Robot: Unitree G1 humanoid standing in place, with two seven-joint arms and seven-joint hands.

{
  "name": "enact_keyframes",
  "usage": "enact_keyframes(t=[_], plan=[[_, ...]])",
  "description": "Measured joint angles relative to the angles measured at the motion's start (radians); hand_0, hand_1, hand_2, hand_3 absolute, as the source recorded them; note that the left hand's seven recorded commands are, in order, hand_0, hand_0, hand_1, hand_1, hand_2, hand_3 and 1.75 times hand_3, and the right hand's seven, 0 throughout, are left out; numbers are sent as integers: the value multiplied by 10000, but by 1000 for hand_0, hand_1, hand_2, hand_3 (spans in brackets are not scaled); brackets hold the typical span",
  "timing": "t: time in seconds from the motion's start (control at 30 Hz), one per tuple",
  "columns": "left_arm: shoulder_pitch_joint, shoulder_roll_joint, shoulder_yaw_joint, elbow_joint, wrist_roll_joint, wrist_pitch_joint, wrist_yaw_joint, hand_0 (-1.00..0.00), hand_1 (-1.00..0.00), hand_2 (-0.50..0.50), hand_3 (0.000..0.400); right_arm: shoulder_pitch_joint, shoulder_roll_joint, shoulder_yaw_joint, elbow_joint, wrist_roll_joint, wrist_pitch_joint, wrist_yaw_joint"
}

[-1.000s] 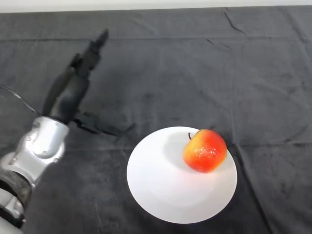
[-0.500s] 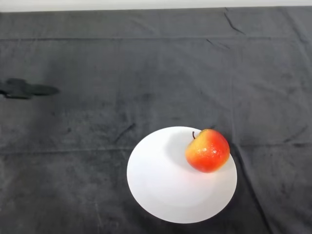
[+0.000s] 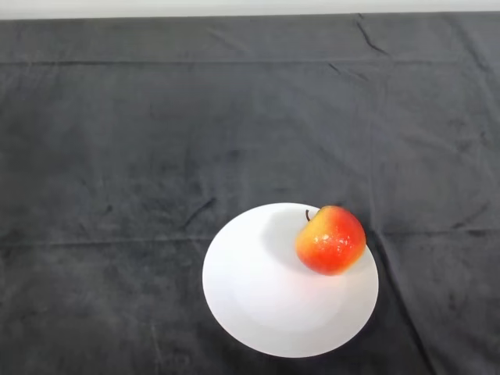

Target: Move the apple to the plate

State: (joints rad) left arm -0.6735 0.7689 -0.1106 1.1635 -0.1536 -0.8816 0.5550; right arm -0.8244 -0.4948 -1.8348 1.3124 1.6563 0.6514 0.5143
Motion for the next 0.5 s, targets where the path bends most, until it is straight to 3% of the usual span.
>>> enact_keyframes(t=[0.5], plan=[[297,263,1005,494,-163,3,636,0,0,0,0,0,0,-1,2,1,0,0]])
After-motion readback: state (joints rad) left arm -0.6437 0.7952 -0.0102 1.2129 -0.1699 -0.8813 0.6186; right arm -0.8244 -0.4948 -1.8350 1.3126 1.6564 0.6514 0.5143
